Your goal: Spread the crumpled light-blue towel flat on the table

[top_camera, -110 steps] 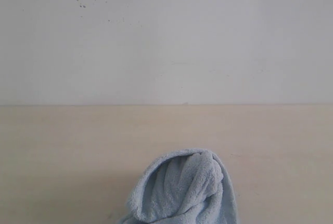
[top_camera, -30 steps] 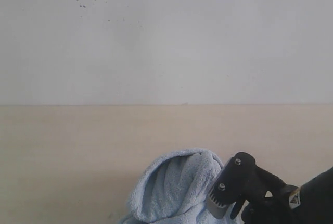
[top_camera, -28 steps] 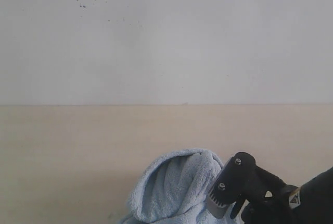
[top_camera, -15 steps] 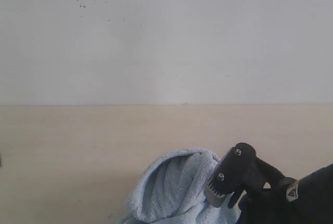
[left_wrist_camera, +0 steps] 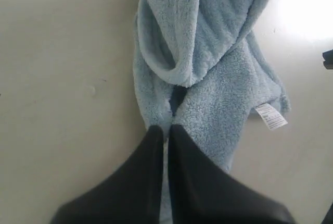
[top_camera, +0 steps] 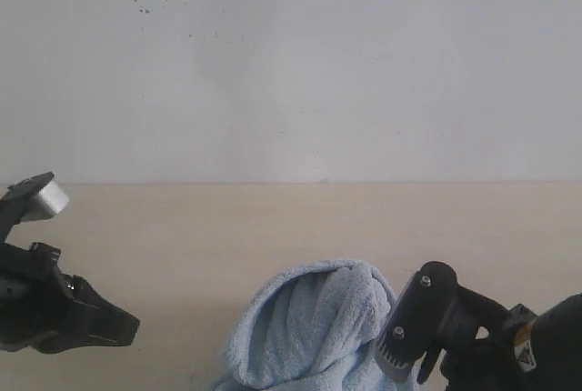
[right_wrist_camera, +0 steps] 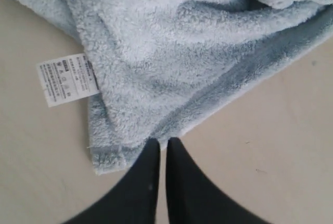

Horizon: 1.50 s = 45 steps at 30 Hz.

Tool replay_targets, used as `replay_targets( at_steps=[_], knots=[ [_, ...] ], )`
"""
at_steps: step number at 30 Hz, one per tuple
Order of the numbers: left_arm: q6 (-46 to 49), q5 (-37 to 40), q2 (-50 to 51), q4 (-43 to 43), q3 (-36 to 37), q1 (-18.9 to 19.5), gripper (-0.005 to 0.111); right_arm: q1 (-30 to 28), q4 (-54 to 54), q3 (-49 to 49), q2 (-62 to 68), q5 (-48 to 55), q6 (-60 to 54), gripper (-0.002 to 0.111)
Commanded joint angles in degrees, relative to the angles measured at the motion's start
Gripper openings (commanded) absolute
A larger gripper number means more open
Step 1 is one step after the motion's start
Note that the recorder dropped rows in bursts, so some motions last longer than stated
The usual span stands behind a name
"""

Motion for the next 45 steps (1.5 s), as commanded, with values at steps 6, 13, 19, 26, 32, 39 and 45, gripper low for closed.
replay_targets(
  at_steps=[6,13,19,26,32,39,45],
  knots=[
    [29.23,5.84,5.86,-5.27,-0.51,-3.94,0.008,0.09,6.86,-0.01,6.88,-0.83,-1.75,0.060],
    [33.12,7.80,12.89,-2.47,-0.51,-4.10,0.053,0.09,10.87,-0.01,9.05,-0.29,-5.66,0.059],
    [33.12,8.11,15.83,-6.03,-0.51,-4.10,0.064,0.09,11.12,-0.01,11.83,-1.74,-10.39,0.059],
    [34.17,7.73,15.83,-6.29,-0.51,-4.10,0.064,0.09,11.12,-0.01,14.32,-7.91,-16.66,0.059],
    [34.17,7.73,15.83,-10.22,-0.51,-4.10,0.063,0.09,11.12,-0.01,15.58,-10.22,-18.24,0.059],
    [34.17,7.49,15.83,-10.32,-0.51,-4.10,0.063,0.09,11.12,-0.01,17.26,-12.46,-19.55,0.047],
    [34.17,7.49,15.83,-10.32,-0.51,-4.10,0.063,0.09,11.12,-0.01,17.26,-11.46,-19.55,0.021]
  ],
)
